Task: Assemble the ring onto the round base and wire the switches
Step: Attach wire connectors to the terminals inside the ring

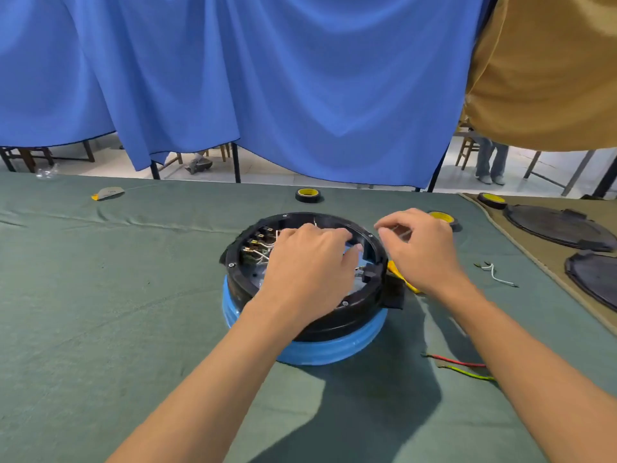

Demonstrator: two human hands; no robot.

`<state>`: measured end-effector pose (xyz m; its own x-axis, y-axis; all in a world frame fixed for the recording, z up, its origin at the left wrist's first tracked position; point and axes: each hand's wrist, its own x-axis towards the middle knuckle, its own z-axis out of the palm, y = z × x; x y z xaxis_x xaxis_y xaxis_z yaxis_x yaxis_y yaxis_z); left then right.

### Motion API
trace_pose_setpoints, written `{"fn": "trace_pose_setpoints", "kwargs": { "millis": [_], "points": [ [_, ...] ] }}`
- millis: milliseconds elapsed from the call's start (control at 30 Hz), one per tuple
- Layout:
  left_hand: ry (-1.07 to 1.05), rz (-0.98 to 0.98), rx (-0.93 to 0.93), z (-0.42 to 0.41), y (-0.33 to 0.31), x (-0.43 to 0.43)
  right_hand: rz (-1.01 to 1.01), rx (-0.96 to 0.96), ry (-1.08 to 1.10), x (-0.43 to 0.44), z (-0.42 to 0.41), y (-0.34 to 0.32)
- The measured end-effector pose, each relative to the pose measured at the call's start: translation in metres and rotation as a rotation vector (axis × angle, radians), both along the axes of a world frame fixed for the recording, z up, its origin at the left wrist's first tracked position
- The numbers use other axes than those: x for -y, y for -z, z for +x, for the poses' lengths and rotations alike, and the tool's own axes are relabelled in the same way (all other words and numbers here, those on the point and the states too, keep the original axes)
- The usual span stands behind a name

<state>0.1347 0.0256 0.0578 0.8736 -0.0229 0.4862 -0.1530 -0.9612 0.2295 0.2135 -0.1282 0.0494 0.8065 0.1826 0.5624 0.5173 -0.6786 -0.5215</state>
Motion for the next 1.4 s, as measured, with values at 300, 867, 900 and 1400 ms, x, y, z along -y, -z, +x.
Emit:
{"fn": "trace_pose_setpoints", "kwargs": {
  "millis": [300,867,900,1400],
  "points": [
    [0.067,0.047,-0.243,0.007,0.015,0.019,-0.203,-0.243,0.445,0.080,0.030,0.053],
    [0.079,-0.006,-0.226,0.006,0.016,0.015,-0.223,-0.250,0.655,0.091,0.036,0.055],
    [0.084,-0.016,-0.220,0.006,0.016,0.014,-0.157,-0.198,0.590,0.089,0.034,0.052],
    [0.284,-0.825,-0.098,0.004,0.002,-0.001,0.229,-0.051,-0.298,0.007,-0.035,-0.013]
  ]
}}
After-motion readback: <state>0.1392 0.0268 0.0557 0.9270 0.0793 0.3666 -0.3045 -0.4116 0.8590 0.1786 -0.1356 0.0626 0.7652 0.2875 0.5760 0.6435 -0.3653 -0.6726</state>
